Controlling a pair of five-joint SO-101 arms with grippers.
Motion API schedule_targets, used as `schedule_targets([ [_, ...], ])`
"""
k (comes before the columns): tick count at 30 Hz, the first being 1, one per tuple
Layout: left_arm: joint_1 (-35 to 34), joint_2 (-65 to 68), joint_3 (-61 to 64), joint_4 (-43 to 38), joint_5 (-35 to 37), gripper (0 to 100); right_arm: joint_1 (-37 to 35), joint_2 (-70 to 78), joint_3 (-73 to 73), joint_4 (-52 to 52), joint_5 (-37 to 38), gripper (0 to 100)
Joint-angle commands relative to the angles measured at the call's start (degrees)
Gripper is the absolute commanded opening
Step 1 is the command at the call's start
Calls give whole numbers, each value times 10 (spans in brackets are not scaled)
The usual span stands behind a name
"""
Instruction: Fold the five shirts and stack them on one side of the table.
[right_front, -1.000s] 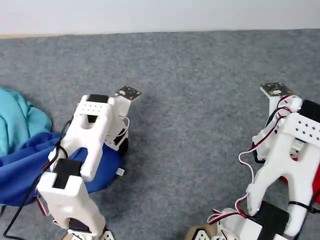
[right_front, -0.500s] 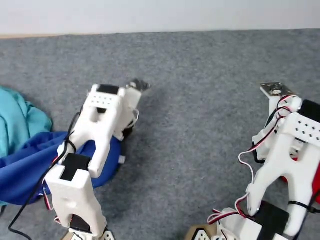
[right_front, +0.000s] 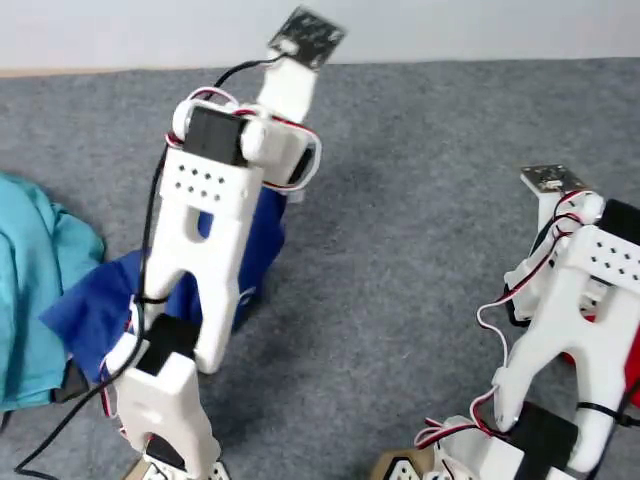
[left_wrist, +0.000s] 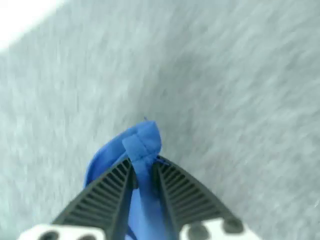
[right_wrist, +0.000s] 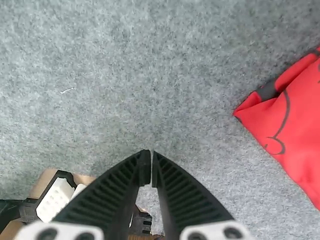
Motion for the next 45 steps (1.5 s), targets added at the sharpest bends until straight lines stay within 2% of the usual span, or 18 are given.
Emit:
schedule_targets([
  [1,42,-45,-103,-12,3,2,-2,-20,-2,12,5,15],
  [6,77,-45,-232,-47,3,2,-3,-19,-2,7,5,15],
  [13,149,-46,-329,-47,-3,2,-4,-19,38,-20,5,15],
  [18,143,-46,-336,15,-27,2,-6,-23,82,-44,5,15],
  [22,98,-59,-321,15,-26,2,-6,-24,80,-66,5,14],
  [31,-22,-124,-35,14,-28,2,-28,-22,80,-91,7,14],
  [37,-136,-136,148,13,-32,2,-129,-22,72,-92,37,13],
  [39,-181,-135,201,11,-62,2,-161,-20,62,-93,47,13],
  [41,-220,-135,258,-7,-87,2,-195,-20,58,-101,58,13],
  [45,-303,-136,349,-69,-91,2,-261,-19,62,-111,59,9],
])
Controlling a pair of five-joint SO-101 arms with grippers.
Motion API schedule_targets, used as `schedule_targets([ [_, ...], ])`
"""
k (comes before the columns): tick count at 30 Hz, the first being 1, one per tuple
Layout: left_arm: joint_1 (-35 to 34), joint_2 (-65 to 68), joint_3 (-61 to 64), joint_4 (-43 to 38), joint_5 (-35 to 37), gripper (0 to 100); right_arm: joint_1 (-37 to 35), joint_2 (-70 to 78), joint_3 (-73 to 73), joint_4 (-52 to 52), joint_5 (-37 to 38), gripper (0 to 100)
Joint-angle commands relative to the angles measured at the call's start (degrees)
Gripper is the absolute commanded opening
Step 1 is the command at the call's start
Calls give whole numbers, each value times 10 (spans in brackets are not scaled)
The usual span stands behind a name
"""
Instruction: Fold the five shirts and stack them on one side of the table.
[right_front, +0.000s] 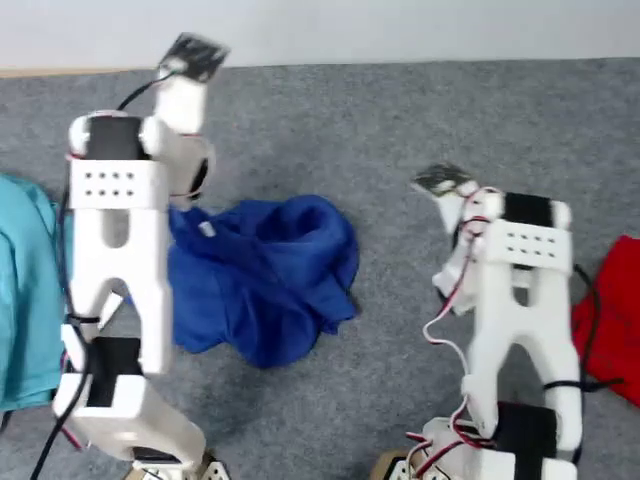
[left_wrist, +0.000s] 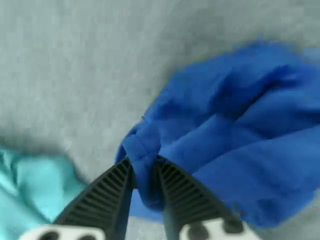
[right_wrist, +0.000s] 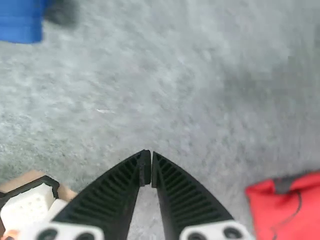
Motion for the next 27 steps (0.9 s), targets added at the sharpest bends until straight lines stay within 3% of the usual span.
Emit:
schedule_targets([
  [1,-75,-28,65,-65,-10,2,-61,-19,-21,-10,6,9],
  [12,-226,-27,210,-236,-38,2,-255,-17,-21,-10,-31,9],
  [17,-247,-26,278,-322,-45,2,-320,22,-24,-10,-47,22],
  [23,-248,-26,346,-391,-42,2,-373,72,-47,-35,-51,156],
  [27,-254,-26,379,-429,-42,2,-407,90,-56,-56,-51,185],
])
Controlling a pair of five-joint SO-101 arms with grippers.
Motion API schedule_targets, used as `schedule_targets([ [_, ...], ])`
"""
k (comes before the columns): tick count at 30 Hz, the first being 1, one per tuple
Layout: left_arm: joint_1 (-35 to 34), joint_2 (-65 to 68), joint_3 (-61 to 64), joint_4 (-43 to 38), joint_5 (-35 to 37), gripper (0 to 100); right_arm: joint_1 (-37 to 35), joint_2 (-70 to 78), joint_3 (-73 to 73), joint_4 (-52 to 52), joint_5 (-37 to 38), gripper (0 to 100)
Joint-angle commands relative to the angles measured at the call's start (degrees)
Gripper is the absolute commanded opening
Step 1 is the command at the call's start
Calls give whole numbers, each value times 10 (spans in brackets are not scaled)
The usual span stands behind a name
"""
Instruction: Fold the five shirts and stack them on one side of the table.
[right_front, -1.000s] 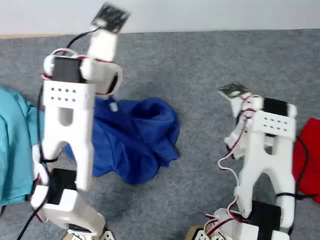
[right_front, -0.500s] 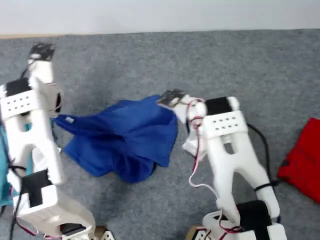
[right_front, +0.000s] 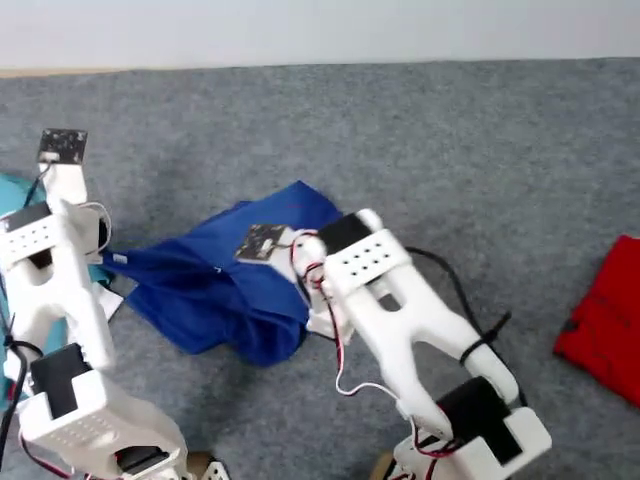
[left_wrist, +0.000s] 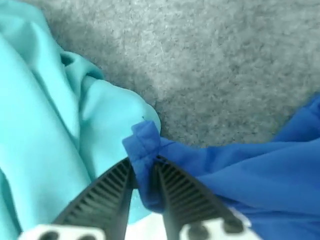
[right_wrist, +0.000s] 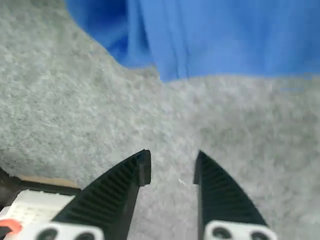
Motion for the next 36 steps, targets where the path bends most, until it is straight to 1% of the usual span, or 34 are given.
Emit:
schedule_targets([
  [1,-10,-26,14,-36,-1,2,-32,6,-55,-19,-5,190],
  [6,-17,-26,25,-36,-1,2,-55,42,-55,-68,-5,194],
  [17,-18,-27,31,-27,0,2,-56,156,-55,-174,-4,192],
  [25,-17,-27,45,-29,0,2,-54,229,-68,-186,-4,186],
  [27,-17,-27,47,-30,1,2,-47,240,-81,-185,-2,144],
  [30,-16,-27,47,-30,1,2,-28,249,-107,-181,0,28],
  [31,-16,-27,47,-30,1,2,-19,249,-113,-181,0,3],
  [34,-14,-27,47,-30,1,2,7,248,-127,-177,0,8],
  [36,-14,-27,47,-30,1,2,23,248,-145,-153,8,11],
])
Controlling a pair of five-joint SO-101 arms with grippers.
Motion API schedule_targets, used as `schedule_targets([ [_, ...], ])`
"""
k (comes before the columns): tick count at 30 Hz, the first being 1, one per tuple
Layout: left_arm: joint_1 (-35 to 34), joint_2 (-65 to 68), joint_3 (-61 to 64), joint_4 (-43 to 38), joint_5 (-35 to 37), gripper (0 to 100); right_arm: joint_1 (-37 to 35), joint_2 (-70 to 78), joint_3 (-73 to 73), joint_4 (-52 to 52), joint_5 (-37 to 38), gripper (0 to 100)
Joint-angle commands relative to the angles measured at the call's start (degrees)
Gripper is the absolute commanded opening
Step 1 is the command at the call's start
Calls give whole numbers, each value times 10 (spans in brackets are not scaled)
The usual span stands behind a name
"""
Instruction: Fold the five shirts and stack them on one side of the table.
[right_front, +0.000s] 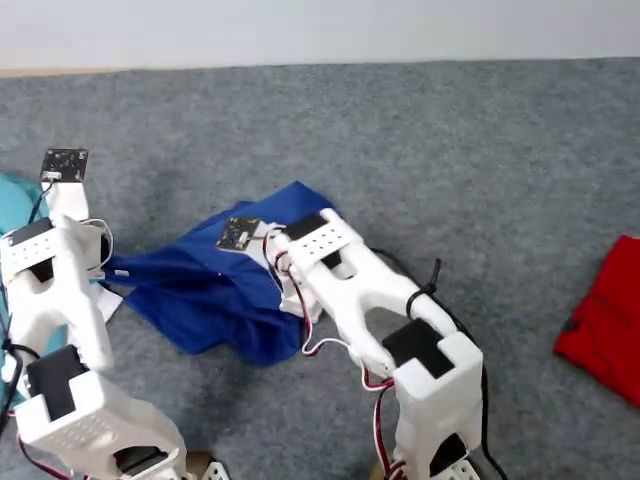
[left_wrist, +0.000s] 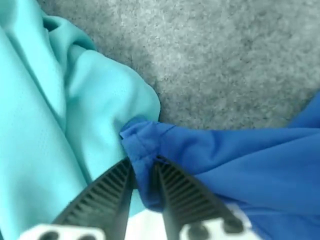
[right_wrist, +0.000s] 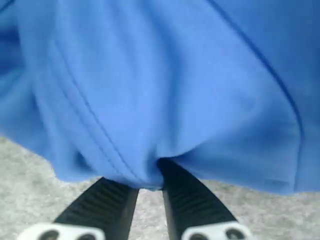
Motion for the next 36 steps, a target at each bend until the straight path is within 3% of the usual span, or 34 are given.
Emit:
schedule_targets([
  [1,-2,-27,-3,-4,0,2,27,-4,-46,39,17,11],
  [8,10,-33,-4,1,0,2,97,-4,-178,145,59,11],
  [16,82,-33,-20,48,0,2,167,-1,-274,159,119,11],
  [23,105,-33,-19,45,0,2,142,50,-273,184,120,28],
  [29,103,-28,-18,45,-1,2,137,58,-276,225,116,201],
  [36,103,-27,-16,19,-1,2,104,42,-276,292,123,203],
])
